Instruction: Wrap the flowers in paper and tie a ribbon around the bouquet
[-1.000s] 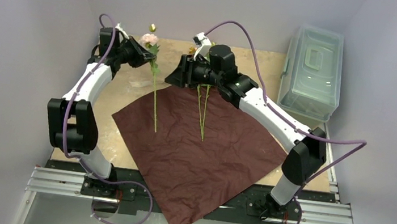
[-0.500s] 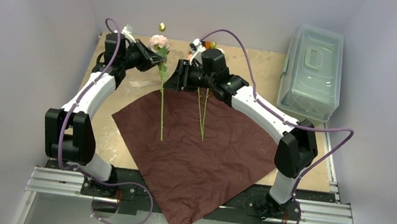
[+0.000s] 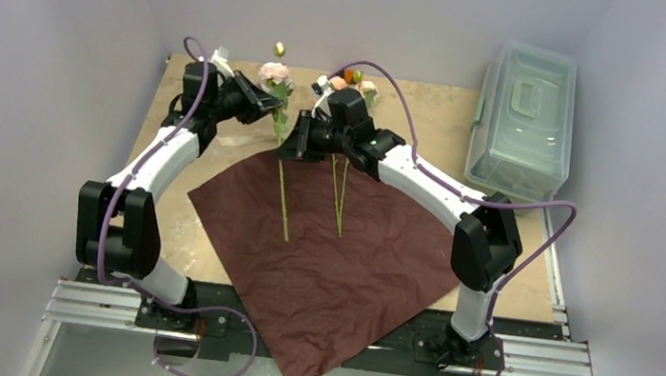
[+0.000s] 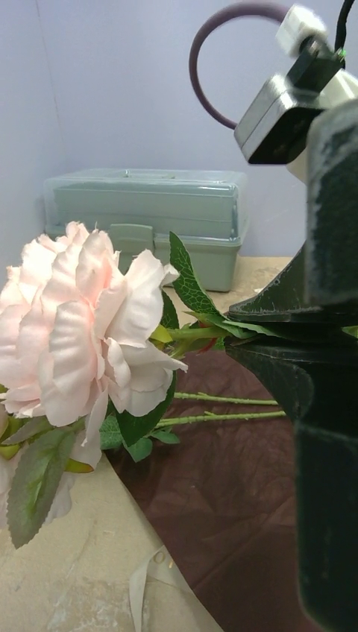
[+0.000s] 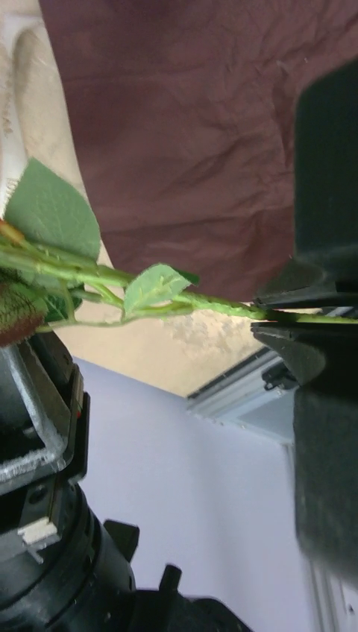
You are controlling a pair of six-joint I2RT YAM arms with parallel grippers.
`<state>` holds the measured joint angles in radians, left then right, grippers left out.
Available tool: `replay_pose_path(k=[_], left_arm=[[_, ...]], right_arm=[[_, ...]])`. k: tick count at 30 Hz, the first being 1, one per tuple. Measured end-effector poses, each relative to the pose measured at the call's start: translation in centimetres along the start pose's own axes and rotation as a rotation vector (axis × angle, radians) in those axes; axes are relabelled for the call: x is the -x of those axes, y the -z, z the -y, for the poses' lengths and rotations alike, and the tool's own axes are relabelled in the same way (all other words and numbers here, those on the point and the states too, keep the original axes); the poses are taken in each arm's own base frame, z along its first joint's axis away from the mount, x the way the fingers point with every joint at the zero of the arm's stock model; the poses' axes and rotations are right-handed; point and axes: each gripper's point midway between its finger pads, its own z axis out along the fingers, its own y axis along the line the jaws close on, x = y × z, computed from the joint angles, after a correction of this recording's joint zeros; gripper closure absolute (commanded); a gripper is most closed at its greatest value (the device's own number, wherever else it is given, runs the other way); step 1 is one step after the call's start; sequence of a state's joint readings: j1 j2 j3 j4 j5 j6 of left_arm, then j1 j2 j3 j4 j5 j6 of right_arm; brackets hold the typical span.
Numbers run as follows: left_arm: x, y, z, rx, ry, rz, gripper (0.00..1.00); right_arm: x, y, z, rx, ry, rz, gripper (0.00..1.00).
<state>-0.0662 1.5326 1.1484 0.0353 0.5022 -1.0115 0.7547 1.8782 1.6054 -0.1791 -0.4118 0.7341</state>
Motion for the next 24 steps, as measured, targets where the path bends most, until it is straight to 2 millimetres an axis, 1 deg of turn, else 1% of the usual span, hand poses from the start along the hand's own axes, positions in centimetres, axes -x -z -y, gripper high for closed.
replay_pose_path(k=[1, 2, 3, 4, 6, 7, 8, 10, 11, 13, 18, 21, 24], left_arm=[[-0.1, 0.0, -0.1, 0.001, 0.002, -0.001, 1.00], [-0.1, 0.0, -0.1, -0.002, 0.001, 0.001, 0.94], [-0.1, 0.0, -0.1, -0.003, 0.000, 0.002, 0.70], [-0.1, 0.1, 0.0, -0.006, -0.003, 0.005, 0.54], [0.0, 0.2, 0.1, -0.004, -0.015, 0.010, 0.26], [-0.1, 0.3, -0.1, 0.007, -0.015, 0.011, 0.18], [-0.2, 0.5, -0.4, 0.024, -0.022, 0.009, 0.13], [-0.3, 0.9, -1.1, 0.069, -0.035, 0.009, 0.09], [-0.4, 1.2, -1.5, 0.092, -0.047, 0.011, 0.08], [-0.4, 1.8, -1.8, 0.121, -0.075, 0.016, 0.06], [-0.5, 3.5, -2.3, 0.172, -0.179, 0.023, 0.06], [-0.9, 4.9, -3.4, 0.223, -0.260, 0.029, 0.08], [-2.0, 6.5, -5.0, 0.295, -0.335, 0.013, 0.10]], right_arm=[[-0.1, 0.0, 0.0, 0.000, -0.006, -0.002, 1.00], [-0.2, 0.0, 0.1, -0.006, -0.013, -0.006, 1.00], [-0.3, 0.0, 0.2, -0.012, -0.021, -0.011, 1.00], [-0.4, 0.1, 0.4, -0.018, -0.027, -0.015, 1.00], [-0.4, 0.2, 0.8, -0.034, -0.028, -0.017, 1.00], [-0.2, 0.3, 1.3, -0.050, -0.029, -0.012, 1.00], [-0.1, 0.4, 1.7, -0.066, -0.032, -0.008, 1.00], [0.3, 1.0, 3.0, -0.103, -0.042, 0.004, 1.00], [0.3, 1.8, 4.2, -0.139, -0.054, 0.011, 1.00], [1.4, 3.0, 6.2, -0.186, -0.077, 0.038, 1.00], [4.9, 7.0, 13.2, -0.355, -0.135, 0.138, 1.00], [6.0, 8.5, 15.8, -0.417, -0.154, 0.169, 1.00], [6.1, 8.5, 17.1, -0.445, -0.161, 0.169, 1.00]])
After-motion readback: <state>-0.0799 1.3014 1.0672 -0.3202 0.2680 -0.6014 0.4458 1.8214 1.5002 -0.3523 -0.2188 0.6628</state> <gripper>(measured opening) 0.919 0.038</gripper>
